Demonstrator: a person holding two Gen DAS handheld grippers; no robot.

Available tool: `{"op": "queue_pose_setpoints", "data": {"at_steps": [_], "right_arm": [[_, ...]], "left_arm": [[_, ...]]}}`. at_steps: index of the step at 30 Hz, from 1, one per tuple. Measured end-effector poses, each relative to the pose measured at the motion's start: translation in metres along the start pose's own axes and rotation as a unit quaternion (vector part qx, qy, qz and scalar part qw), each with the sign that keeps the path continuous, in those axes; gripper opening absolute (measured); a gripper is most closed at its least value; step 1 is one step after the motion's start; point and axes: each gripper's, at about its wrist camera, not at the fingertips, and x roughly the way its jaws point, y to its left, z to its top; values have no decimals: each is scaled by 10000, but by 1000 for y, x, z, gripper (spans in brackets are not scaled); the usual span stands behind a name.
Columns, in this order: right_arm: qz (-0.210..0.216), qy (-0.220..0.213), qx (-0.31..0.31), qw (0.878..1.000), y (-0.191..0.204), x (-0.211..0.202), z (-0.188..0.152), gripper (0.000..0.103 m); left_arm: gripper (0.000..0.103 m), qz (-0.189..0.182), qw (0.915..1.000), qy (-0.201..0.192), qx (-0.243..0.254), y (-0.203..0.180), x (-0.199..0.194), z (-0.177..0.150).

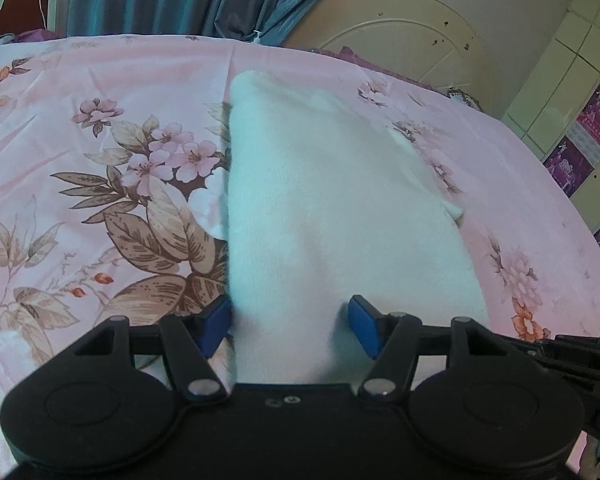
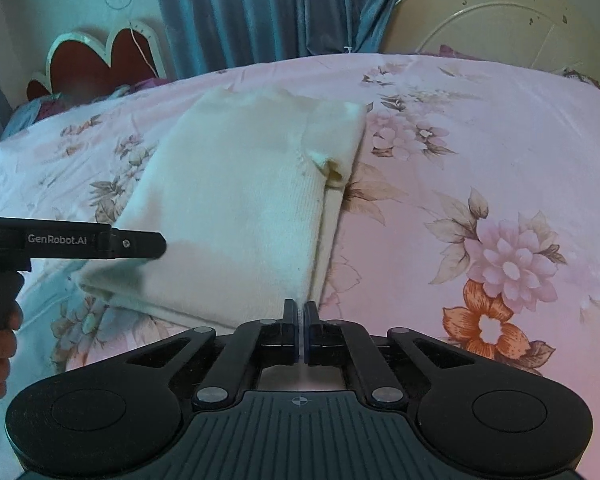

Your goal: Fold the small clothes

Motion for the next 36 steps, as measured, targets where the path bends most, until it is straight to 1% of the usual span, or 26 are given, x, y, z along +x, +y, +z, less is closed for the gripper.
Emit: {"op": "queue_pose_setpoints", "data": {"at_steps": [1, 3, 6, 8, 10, 11, 12, 13, 14, 15, 17, 20, 23, 25, 26, 27, 32, 34, 36], "right_arm": [[16, 123, 8, 9999, -1, 5, -2, 1], [-10, 108, 3, 9999, -1, 7, 0, 1], [15, 24, -9, 10000, -2, 2, 4, 2], [83, -32, 104, 9999, -5, 0, 6, 3], [98, -96, 201, 9997, -9, -1, 10, 5], [117, -134, 322, 9993, -12, -2, 13, 11], [131, -191, 433, 9988, -16, -2, 16, 24], [137, -245, 524, 9982, -19, -3, 19, 34], [137, -336, 628, 9974, -23, -4, 23, 52], [140, -420, 696, 9966, -25, -5, 27, 56], [205, -488, 834, 9951, -30, -4, 37, 56], [427, -476, 1182, 9909, -40, 6, 54, 56], [637, -419, 1552, 9849, -51, 24, 68, 57], [804, -355, 1797, 9798, -57, 38, 76, 62], [912, -331, 1923, 9765, -60, 45, 79, 71], [977, -330, 2029, 9738, -63, 53, 83, 78], [1111, -245, 2267, 9673, -75, 83, 90, 78], [1320, -317, 2393, 9614, -80, 89, 88, 78], [1411, -319, 2385, 9603, -79, 92, 88, 78]], "left_arm": [[65, 36, 10000, 5, 65, -1, 3, -2], [66, 75, 9999, 3, 137, -3, 5, -2], [71, 61, 9999, 69, 115, -4, 5, 3], [78, 117, 9998, 89, 101, -4, 4, 5], [79, 180, 9998, 60, 92, -4, 1, 8], [80, 181, 9998, 22, 88, -4, -1, 10], [81, 179, 9998, -26, 72, -4, -4, 13], [84, 179, 9998, -79, 59, -4, -6, 15], [87, 178, 9997, -136, 55, -4, -9, 18], [88, 172, 9997, -187, 55, -4, -11, 21], [93, 176, 9994, -277, 59, -2, -13, 28], [93, 183, 9993, -318, -112, 6, -8, 42], [93, 93, 9987, -316, -377, 18, 1, 58], [93, 50, 9982, -289, -520, 25, 11, 65], [93, 10, 9980, -245, -590, 28, 16, 68], [93, -47, 9977, -194, -655, 31, 22, 70], [92, -463, 9950, 18, -885, 40, 51, 72], [93, -553, 9948, -46, -854, 40, 57, 71], [88, -615, 9947, -73, -815, 38, 60, 72]]}}
